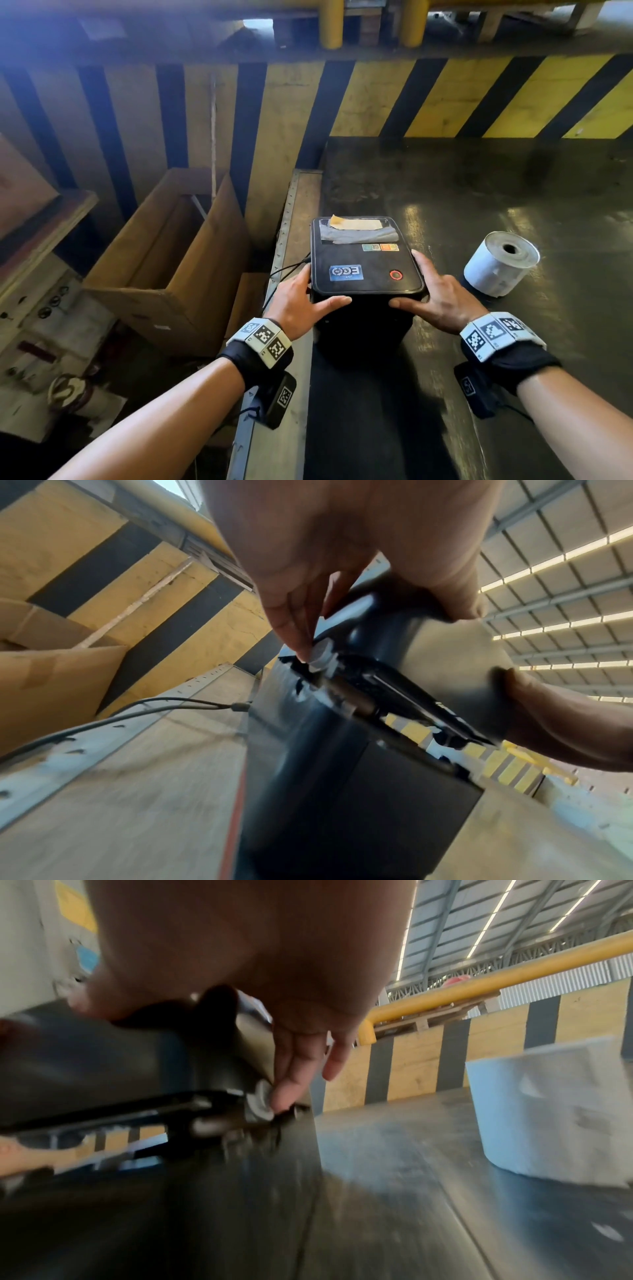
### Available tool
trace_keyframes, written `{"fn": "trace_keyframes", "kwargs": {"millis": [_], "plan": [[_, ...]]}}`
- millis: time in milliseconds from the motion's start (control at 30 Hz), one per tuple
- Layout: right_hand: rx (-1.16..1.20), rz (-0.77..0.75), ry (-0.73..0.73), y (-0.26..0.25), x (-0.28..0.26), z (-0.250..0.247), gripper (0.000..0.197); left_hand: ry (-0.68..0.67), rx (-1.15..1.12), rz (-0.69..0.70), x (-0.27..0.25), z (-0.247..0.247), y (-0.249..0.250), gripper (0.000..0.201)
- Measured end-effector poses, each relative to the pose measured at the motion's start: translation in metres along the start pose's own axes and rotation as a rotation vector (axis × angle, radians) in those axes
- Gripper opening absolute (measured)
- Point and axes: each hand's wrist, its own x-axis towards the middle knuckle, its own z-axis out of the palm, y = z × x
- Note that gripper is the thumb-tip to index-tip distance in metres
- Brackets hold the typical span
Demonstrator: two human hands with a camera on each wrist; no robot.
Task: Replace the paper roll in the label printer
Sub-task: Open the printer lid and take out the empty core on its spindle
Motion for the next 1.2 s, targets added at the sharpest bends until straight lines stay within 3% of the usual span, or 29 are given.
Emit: {"fn": "trace_keyframes", "kwargs": {"millis": [100,167,267,333,433,533,800,967,1200], "plan": [[-0.043,0.022,0.062,-0.015,0.001,-0.016,0.103,0.099,-0.019,-0.010,0.004,-0.008,0.015,0.077],[-0.063,0.001,0.184,-0.023,0.002,-0.021,0.095,0.127,-0.020,-0.030,0.012,-0.014,0.023,0.077],[-0.047,-0.099,0.451,-0.032,0.002,-0.019,0.077,0.166,-0.007,-0.057,0.026,-0.025,0.034,0.093],[-0.041,-0.226,0.543,-0.037,0.004,-0.015,0.066,0.213,0.049,-0.064,0.035,-0.032,0.043,0.092],[-0.119,-0.349,0.545,-0.041,0.012,-0.009,0.057,0.277,0.099,-0.085,0.050,-0.039,0.055,0.075],[-0.136,-0.350,0.571,-0.041,0.027,-0.014,0.049,0.306,0.098,-0.084,0.059,-0.038,0.058,0.062],[-0.169,-0.338,0.606,-0.054,0.063,-0.034,0.043,0.307,0.196,0.251,0.066,-0.025,0.052,0.063],[-0.103,-0.325,0.585,-0.060,0.095,-0.044,0.043,0.269,0.220,0.220,0.098,-0.033,0.054,0.061],[-0.063,-0.221,0.407,-0.069,0.131,-0.065,0.056,0.273,0.215,0.123,0.142,-0.043,0.059,0.063]]}}
